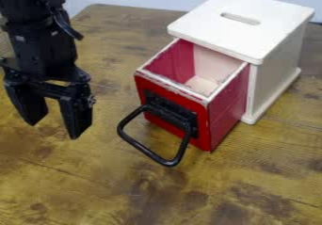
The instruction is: Open the drawer
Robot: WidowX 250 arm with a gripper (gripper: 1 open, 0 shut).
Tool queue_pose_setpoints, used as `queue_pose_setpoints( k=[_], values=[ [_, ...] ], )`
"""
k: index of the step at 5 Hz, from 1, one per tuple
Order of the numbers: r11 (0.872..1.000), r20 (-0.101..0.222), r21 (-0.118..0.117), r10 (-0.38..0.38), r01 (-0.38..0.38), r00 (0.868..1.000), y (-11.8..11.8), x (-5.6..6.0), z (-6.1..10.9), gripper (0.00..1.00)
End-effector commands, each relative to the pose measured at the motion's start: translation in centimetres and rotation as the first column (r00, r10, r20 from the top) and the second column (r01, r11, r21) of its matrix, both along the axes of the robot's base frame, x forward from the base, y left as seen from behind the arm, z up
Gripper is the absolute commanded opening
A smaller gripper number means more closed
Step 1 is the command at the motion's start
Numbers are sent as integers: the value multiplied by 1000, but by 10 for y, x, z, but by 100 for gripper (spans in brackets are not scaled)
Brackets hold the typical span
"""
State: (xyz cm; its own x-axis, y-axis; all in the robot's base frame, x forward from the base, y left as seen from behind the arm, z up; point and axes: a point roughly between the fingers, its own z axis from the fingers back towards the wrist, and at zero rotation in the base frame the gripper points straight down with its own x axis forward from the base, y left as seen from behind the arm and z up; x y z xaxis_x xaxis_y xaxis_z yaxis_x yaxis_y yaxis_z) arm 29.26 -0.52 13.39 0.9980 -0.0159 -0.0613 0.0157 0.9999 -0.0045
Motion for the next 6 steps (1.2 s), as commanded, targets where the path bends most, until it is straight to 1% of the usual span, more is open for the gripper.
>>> queue_pose_setpoints(
  k=[1,2,3,4,5,6],
  values=[
    [1000,-1,-1,4,-4,1000,-3,4,-10,100],
    [1000,1,8,-11,11,1000,1,4,-7,100],
    [999,14,12,-31,31,999,6,6,3,100],
    [999,26,18,38,-38,999,20,12,0,100],
    [994,43,14,111,-111,993,31,18,2,100],
    [990,27,18,136,-137,990,31,22,2,100]
  ],
)
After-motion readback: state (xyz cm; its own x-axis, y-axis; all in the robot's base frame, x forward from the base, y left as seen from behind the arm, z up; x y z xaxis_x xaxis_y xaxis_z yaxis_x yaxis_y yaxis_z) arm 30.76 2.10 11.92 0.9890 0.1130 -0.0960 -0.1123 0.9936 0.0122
